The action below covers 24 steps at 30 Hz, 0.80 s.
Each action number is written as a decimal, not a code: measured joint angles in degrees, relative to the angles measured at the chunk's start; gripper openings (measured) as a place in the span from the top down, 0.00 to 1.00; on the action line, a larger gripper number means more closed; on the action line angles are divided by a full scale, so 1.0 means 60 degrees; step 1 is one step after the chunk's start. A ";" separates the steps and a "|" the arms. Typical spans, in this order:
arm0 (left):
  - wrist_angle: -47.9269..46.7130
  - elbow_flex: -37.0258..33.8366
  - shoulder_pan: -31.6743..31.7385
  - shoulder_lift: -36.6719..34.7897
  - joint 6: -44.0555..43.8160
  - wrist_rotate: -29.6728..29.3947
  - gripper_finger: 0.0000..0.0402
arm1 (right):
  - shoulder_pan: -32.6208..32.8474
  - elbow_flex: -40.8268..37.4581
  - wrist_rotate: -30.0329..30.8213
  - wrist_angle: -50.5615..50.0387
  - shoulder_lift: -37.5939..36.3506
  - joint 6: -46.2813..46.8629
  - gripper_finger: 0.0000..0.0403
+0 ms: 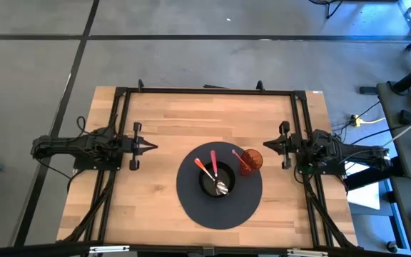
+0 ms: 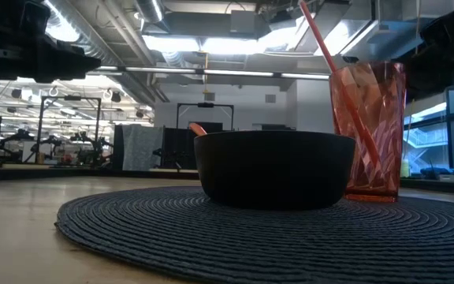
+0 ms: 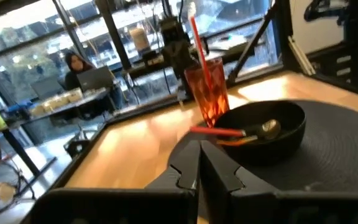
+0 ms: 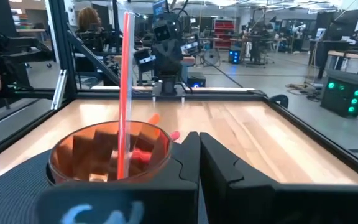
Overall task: Pick & Place Utensil
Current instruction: Return to Home Position
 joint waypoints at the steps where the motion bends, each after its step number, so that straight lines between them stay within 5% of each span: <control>1: 0.0220 -0.0074 0.0011 0.0066 0.0015 0.0002 0.99 | -0.0025 0.0000 -0.0069 -0.0003 0.0001 0.0000 0.99; 24: 0.0601 -0.0190 0.0195 0.0084 -0.1417 0.0104 0.99 | -0.0047 -0.0015 -0.1409 0.0930 -0.0003 0.0468 0.99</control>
